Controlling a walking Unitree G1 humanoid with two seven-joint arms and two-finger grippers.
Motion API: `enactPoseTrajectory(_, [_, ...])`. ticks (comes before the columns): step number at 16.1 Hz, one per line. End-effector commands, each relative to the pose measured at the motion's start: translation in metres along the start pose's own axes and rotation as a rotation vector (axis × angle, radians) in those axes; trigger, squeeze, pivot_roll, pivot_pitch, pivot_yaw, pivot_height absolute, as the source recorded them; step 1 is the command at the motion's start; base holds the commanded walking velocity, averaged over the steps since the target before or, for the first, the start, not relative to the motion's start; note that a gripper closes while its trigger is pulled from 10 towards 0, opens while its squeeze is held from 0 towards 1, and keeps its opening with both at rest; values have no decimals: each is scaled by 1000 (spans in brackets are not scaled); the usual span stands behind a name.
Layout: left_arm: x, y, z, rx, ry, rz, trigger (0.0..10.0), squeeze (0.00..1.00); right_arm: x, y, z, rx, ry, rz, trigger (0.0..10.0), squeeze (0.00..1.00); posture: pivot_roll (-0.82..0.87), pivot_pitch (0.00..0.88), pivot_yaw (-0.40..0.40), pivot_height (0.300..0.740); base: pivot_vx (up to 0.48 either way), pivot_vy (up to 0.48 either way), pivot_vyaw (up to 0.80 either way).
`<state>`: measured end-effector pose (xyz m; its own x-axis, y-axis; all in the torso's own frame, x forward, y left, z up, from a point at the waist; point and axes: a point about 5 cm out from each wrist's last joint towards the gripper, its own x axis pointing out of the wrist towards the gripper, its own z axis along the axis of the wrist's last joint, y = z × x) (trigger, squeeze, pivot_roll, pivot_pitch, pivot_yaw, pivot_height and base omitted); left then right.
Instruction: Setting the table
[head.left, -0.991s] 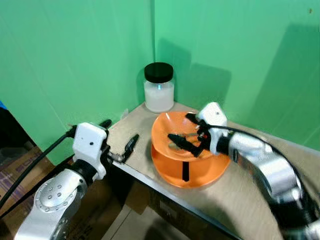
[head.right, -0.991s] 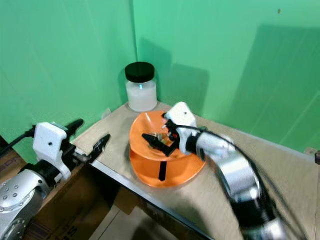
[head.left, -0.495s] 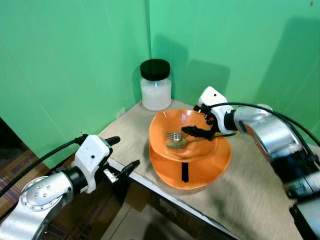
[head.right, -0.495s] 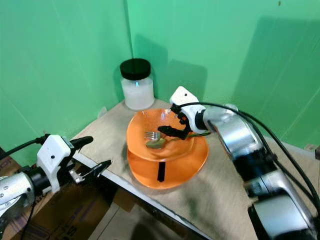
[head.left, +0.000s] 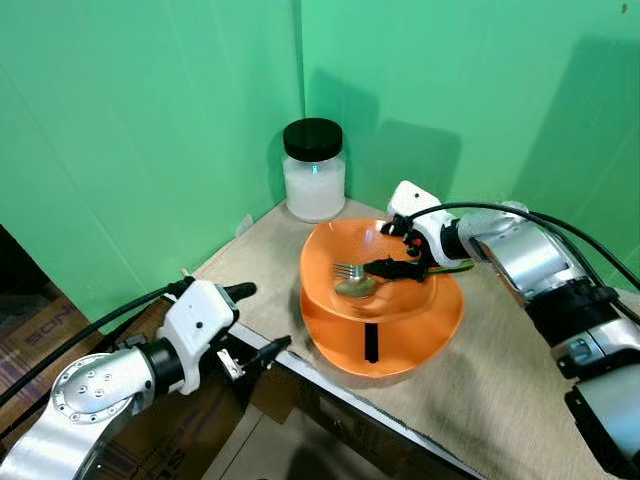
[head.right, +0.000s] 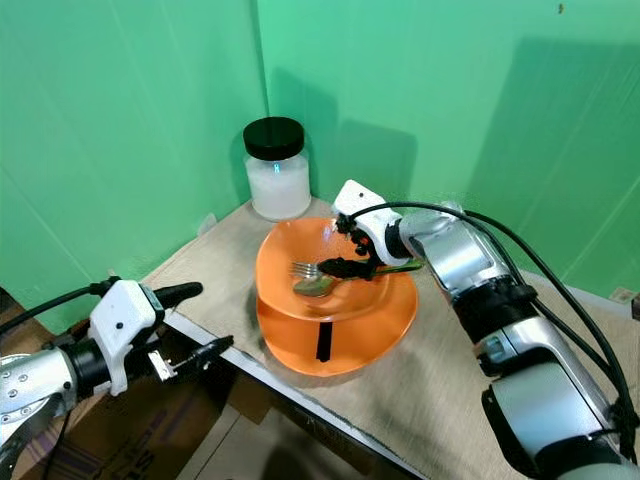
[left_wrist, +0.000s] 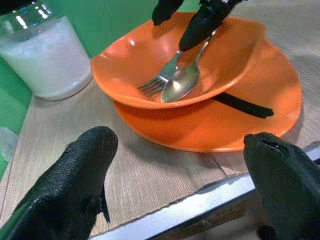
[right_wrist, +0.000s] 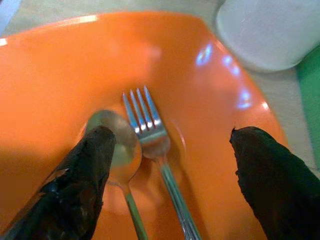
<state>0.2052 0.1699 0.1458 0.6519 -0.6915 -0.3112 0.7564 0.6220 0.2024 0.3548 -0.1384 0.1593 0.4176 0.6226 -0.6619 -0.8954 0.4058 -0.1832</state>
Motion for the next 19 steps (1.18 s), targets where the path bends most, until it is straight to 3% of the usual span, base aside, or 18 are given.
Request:
enactPoseTrajectory(1, [0, 2, -1, 22, 17, -7, 10000, 0, 2, -1, 5, -44, 25, 13, 7176, 0, -86, 0, 68, 740, 0, 0, 0])
enactPoseTrajectory(2, [1, 2, -1, 26, 18, -7, 10000, 0, 5, -1, 3, -48, 42, 5, 8353, 0, -86, 0, 68, 740, 0, 0, 0])
enactPoseTrajectory(3, [1, 2, -1, 27, 18, -7, 10000, 0, 6, -1, 2, -49, 49, -1, 8353, 0, -86, 0, 68, 740, 0, 0, 0])
enactPoseTrajectory(8, [2, 0, -2, 34, 17, -16, 10000, 0, 12, -7, 0, -86, 96, -66, 6392, 0, -86, 0, 67, 740, 0, 0, 0])
enactPoseTrajectory(10, [2, 0, -2, 37, 18, -18, 10000, 0, 13, -8, 0, -87, 99, -65, 4706, 0, -85, 0, 66, 740, 0, 0, 0])
enactPoseTrajectory(11, [2, -1, -2, 36, 18, -22, 10000, 0, 14, -8, -1, -90, 113, -66, 2980, 0, -85, 0, 66, 740, 0, 0, 0])
enactPoseTrajectory(14, [2, -2, -2, 36, 19, -29, 10000, 0, 15, -9, -2, -107, 133, -68, 1922, 0, -84, 0, 65, 740, 0, 0, 0])
enactPoseTrajectory(15, [3, -2, -2, 38, 20, -31, 10000, 0, 15, -8, -3, -114, 140, -61, 706, 0, -83, 0, 64, 740, 0, 0, 0])
enactPoseTrajectory(18, [3, -3, -1, 40, 20, -33, 10000, 0, 16, -7, -6, -139, 164, -45, 1216, 0, -82, 0, 63, 740, 0, 0, 0])
enactPoseTrajectory(19, [3, -3, -1, 41, 23, -35, 10000, 0, 16, -6, -7, -155, 176, -34, 3804, 0, -81, 0, 63, 740, 0, 0, 0])
